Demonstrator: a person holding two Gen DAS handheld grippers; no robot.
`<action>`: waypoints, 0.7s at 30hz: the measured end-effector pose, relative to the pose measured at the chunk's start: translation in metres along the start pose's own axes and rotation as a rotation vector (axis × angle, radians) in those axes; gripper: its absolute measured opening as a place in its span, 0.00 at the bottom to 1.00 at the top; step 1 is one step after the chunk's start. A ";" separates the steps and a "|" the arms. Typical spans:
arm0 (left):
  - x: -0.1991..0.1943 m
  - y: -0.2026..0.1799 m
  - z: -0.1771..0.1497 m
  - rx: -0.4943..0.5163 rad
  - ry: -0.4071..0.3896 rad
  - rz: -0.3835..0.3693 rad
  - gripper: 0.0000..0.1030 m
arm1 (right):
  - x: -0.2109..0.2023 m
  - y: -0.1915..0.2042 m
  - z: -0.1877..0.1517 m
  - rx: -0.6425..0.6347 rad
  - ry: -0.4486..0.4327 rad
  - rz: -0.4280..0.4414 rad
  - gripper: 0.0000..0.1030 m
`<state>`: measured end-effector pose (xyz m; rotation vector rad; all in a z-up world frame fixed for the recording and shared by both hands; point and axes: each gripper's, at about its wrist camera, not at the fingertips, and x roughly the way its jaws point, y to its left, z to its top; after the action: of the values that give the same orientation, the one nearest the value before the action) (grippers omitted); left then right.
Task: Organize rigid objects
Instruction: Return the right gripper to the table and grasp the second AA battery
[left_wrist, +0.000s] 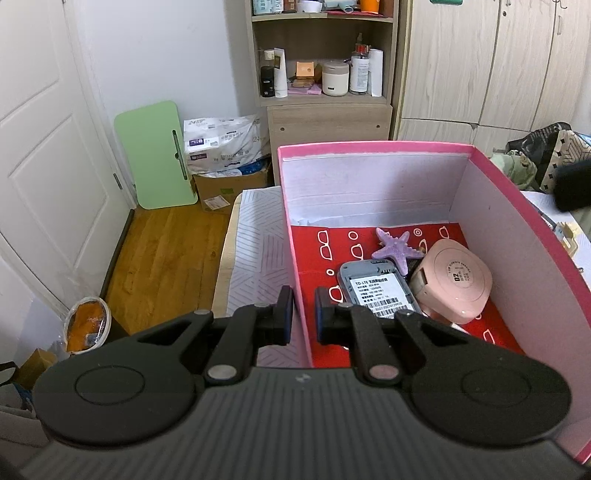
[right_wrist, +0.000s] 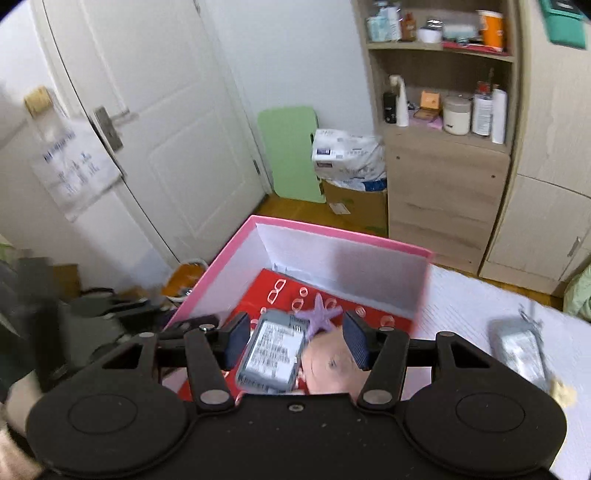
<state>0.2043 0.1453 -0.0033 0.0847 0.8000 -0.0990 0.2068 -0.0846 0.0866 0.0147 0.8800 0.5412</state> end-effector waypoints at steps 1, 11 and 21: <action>-0.001 -0.001 0.000 0.004 0.000 0.003 0.11 | -0.010 -0.005 -0.007 0.009 -0.003 -0.011 0.59; -0.003 0.000 0.000 -0.003 -0.005 -0.005 0.10 | -0.045 -0.069 -0.093 0.143 -0.020 -0.140 0.59; -0.003 -0.001 -0.001 0.007 -0.012 -0.001 0.09 | 0.001 -0.103 -0.144 0.223 -0.036 -0.294 0.59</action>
<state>0.2015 0.1450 -0.0014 0.0906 0.7875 -0.1033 0.1475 -0.2026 -0.0310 0.0957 0.8853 0.1662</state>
